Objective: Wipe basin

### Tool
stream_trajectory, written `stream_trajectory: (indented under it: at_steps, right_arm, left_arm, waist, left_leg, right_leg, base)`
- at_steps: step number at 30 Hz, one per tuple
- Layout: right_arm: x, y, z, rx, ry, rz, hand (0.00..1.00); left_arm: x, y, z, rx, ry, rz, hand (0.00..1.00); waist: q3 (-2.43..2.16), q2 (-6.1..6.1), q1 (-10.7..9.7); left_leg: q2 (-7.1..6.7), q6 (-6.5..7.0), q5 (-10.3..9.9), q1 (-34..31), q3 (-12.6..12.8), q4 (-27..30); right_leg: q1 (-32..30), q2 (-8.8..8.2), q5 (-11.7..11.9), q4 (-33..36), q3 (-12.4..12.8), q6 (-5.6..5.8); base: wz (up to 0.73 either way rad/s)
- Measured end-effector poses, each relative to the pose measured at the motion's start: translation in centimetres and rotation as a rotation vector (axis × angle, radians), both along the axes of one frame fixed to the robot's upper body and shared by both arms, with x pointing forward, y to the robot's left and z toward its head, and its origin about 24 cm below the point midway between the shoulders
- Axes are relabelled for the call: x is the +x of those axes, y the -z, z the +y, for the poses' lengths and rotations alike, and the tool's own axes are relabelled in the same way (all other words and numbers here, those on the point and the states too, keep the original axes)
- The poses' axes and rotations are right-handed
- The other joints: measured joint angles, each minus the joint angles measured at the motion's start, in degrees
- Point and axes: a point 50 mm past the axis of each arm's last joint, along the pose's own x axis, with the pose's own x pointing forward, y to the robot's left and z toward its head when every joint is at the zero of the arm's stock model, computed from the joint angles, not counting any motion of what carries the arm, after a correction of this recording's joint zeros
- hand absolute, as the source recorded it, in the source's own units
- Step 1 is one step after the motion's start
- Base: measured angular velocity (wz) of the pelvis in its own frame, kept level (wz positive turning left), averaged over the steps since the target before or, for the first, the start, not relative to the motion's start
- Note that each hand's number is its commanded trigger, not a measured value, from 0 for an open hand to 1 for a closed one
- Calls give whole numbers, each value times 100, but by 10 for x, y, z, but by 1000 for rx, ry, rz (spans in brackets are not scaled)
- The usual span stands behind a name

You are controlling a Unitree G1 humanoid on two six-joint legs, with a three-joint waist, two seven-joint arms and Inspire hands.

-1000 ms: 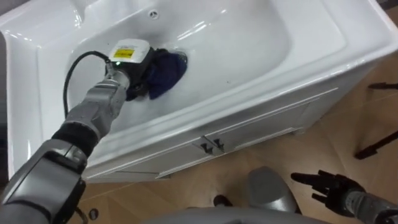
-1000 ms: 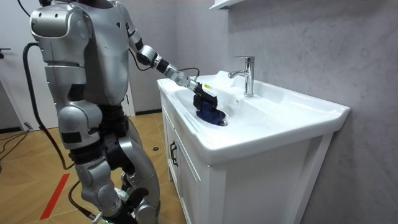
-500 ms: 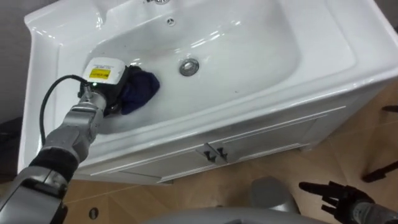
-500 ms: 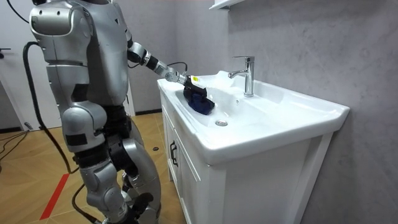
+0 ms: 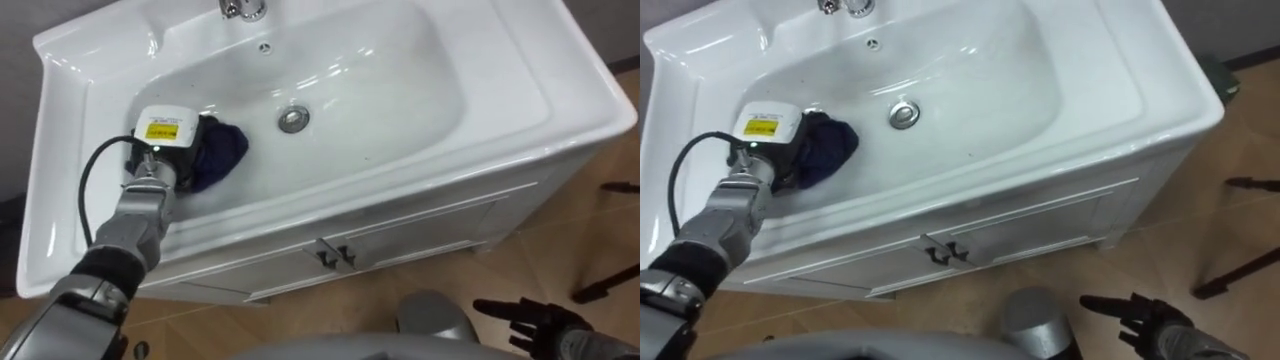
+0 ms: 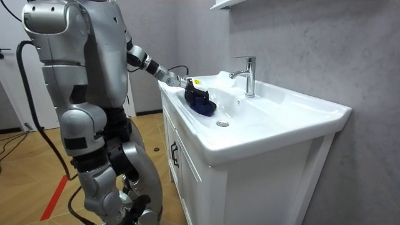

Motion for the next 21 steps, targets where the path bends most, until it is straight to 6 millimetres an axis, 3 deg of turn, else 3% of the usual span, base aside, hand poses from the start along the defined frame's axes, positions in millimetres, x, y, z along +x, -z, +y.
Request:
stream_trajectory:
  at_steps: [5, 11, 18, 21]
  right_arm:
    - [3, 0, 2, -12, -42, 20, 0]
    - [17, 1, 9, -38, -150, 36, 0]
    - [19, 1, 11, -43, -195, 46, 0]
    - [21, 1, 11, -48, -222, 49, 0]
  left_arm:
    - [20, -3, -32, 3, 36, 23, 100]
    - [44, -19, -90, -197, 83, 8, 100]
    - [51, -46, -157, -429, 227, 10, 100]
    - [51, -53, -168, -549, 245, 25, 100]
  waist:
    - [39, -32, -148]
    - [97, -110, -354]
    - [127, -103, -641]
    - [130, -95, -637]
  left_leg:
    - [-15, 2, 0, -52, -16, 58]
    - [-81, 26, 13, -116, -54, 55]
    - [-98, 174, -67, -246, -81, 165]
    - [-126, 182, -72, -244, -84, 121]
  right_leg:
    - [-13, -51, -7, 36, -77, 40]
    - [-36, -179, -61, 86, -181, 130]
    - [4, -259, -46, -4, -358, 178]
    - [3, -282, -58, -25, -356, 201]
  base:
    - [9]
    - [11]
    - [13]
    - [4]
